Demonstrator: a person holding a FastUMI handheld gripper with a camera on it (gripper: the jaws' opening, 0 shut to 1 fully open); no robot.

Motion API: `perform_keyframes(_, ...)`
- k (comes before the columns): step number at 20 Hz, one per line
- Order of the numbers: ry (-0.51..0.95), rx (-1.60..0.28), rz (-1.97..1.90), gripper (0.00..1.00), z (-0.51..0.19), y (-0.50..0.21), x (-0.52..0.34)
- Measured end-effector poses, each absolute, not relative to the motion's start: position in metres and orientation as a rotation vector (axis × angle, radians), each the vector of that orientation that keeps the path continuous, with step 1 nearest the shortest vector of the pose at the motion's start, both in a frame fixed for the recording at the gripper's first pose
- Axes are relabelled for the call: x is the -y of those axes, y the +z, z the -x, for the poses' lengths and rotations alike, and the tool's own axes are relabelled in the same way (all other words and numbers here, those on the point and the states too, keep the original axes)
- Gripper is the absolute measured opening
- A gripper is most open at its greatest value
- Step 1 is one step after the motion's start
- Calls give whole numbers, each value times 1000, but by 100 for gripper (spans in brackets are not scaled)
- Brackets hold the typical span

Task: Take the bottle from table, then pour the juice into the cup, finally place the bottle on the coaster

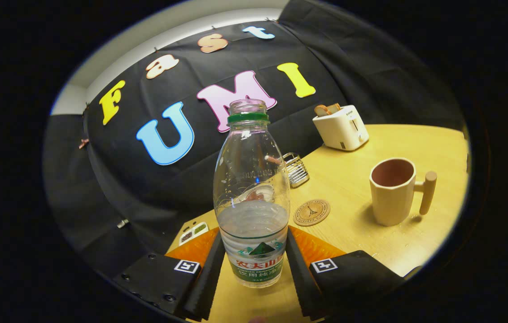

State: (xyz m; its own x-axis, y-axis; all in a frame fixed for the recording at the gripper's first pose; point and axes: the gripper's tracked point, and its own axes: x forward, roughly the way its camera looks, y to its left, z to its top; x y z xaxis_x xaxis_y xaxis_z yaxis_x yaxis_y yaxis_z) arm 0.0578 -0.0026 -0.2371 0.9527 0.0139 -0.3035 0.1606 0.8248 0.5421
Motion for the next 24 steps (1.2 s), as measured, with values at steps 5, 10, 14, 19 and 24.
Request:
perform_keyframes(5,-92,-346,-784,75,-60,-255,14)
perform_keyframes(10,-76,-394,-1001,75,-65,-263,14)
perform_keyframes(14,-88,-387,-1099,75,-69,-260,22)
perform_keyframes(19,-150,-350,-1236,75,-76,-259,40)
perform_keyframes(24,-181,-349,-1351,75,-78,-260,46)
